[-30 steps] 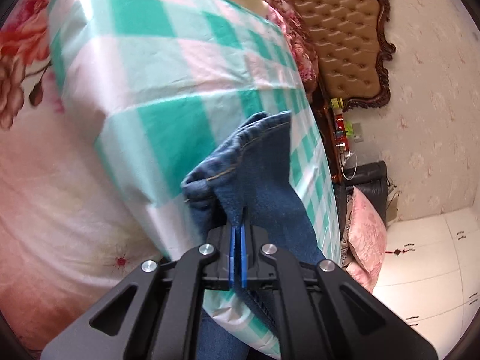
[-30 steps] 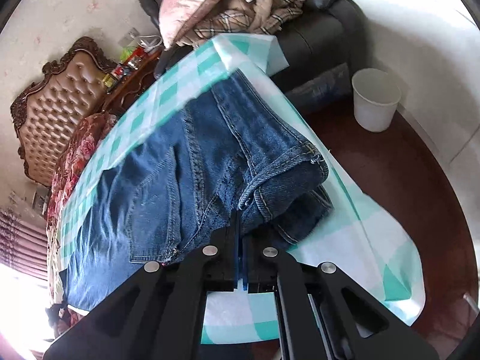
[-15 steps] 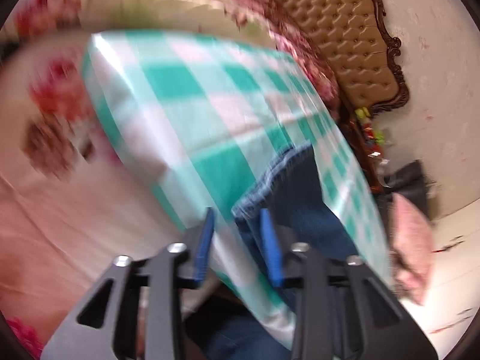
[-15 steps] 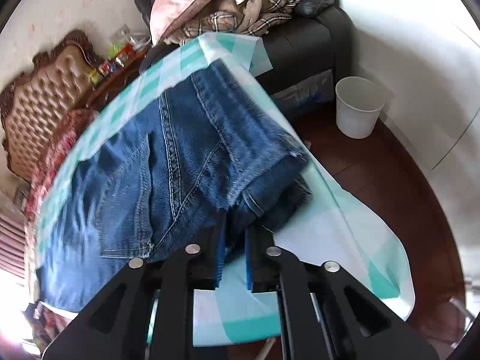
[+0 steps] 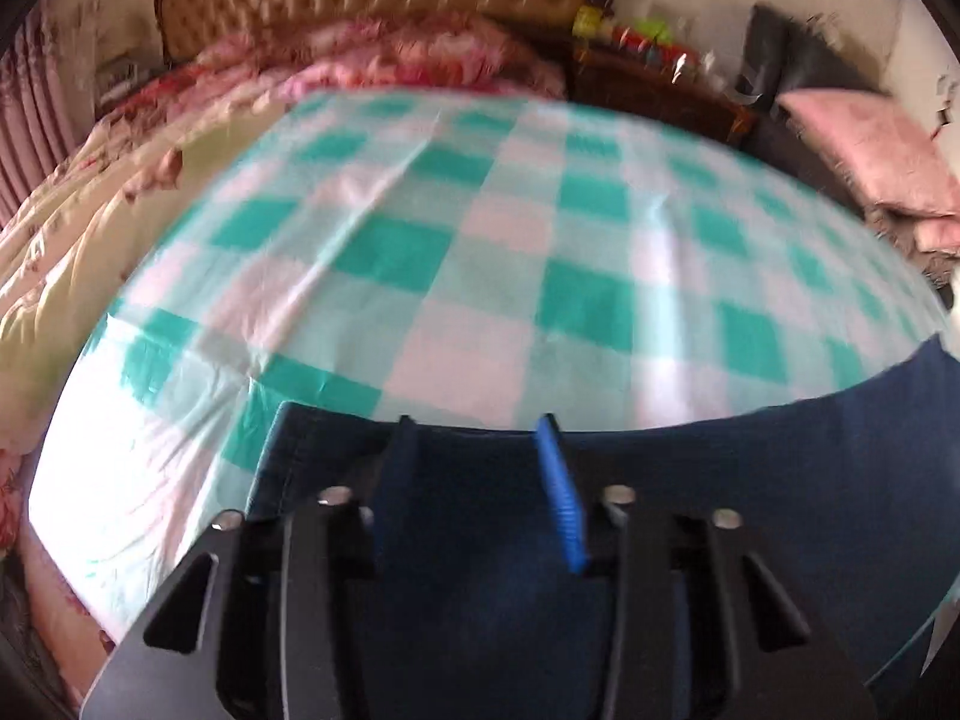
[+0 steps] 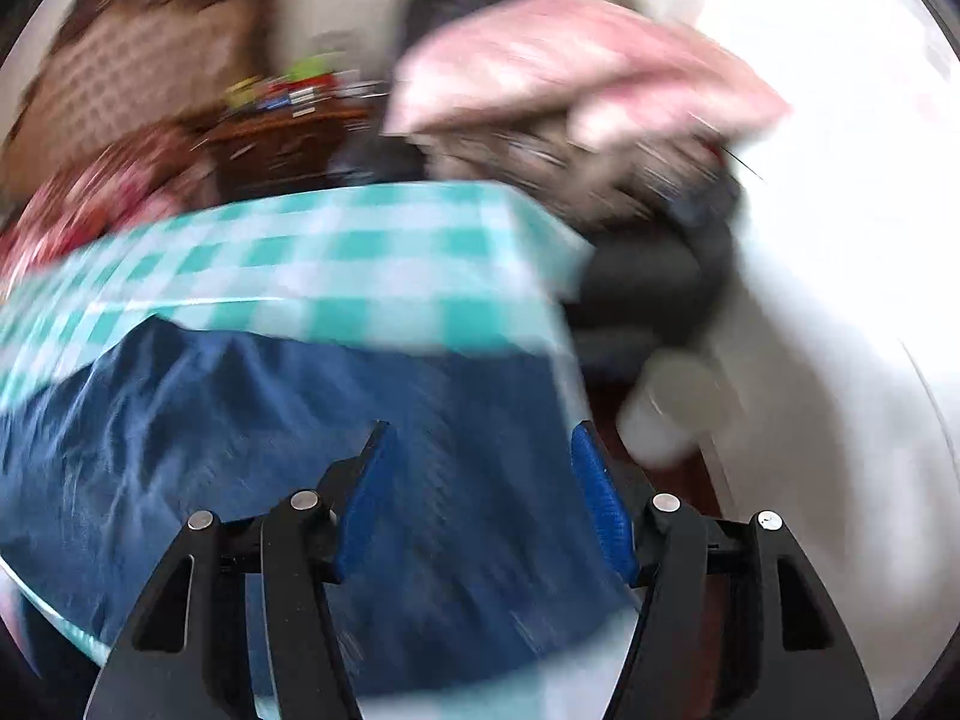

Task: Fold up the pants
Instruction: 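Lower the folded jeans onto the sheet and open both tools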

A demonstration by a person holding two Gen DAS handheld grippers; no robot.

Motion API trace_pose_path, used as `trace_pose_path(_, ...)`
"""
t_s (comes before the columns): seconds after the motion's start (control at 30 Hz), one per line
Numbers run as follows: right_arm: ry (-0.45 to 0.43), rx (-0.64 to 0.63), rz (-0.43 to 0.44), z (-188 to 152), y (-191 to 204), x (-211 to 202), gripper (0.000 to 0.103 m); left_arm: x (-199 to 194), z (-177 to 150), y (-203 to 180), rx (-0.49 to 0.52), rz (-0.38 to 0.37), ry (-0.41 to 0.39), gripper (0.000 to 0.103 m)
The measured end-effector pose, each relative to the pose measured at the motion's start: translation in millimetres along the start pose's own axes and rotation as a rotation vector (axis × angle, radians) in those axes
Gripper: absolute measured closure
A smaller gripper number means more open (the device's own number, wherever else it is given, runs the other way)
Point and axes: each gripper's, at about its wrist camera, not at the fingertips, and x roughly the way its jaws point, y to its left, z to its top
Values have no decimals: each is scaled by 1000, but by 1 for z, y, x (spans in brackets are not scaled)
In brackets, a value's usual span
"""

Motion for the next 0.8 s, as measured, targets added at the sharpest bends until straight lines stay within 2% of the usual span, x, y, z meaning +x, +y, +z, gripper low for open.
trace_pose_path(0.03, 1, -55, 33, 11, 14, 15, 43, 3, 0, 3, -1, 16, -4, 76)
trace_pose_path(0.07, 8, -100, 60, 21, 27, 32, 43, 4, 2, 13, -16, 29, -9, 90)
trace_pose_path(0.1, 15, -128, 65, 25, 35, 44, 45, 4, 4, 22, -37, 48, -3, 98)
trace_pose_path(0.17, 54, -198, 26, 31, 46, 81, 49, 1, 7, 34, -65, 94, -7, 100)
trace_pose_path(0.2, 75, -209, -19, 30, 43, 95, 50, -1, 9, 39, -76, 103, -4, 99)
trace_pose_path(0.23, 95, -199, -46, 28, 41, 101, 51, -6, 10, 39, -77, 129, -11, 93)
trace_pose_path(0.27, 110, -174, -39, 25, 33, 109, 51, -15, 10, 38, -69, 160, -36, 67)
trace_pose_path(0.3, 105, -135, -20, 18, 25, 114, 51, -25, 10, 38, -74, 152, -66, 56)
trace_pose_path(0.37, 88, -144, -72, 13, 25, 114, 51, -31, 11, 43, -99, 120, -76, 55)
trace_pose_path(0.47, 92, -108, -120, 13, 25, 115, 51, -16, 10, 58, -132, 92, -11, 57)
trace_pose_path(0.5, 95, -94, -124, 15, 25, 117, 51, -12, 10, 59, -137, 65, 4, 63)
trace_pose_path(0.6, 98, -95, -160, 15, 30, 119, 51, -12, 10, 57, -150, -29, 7, 66)
trace_pose_path(0.67, 99, -86, -170, 15, 31, 119, 51, -11, 9, 58, -150, -26, 16, 65)
trace_pose_path(0.7, 99, -79, -173, 15, 31, 119, 51, -14, 8, 62, -170, -22, 7, 65)
trace_pose_path(0.8, 92, -84, -185, 14, 33, 119, 50, -30, 5, 64, -183, -73, -42, 64)
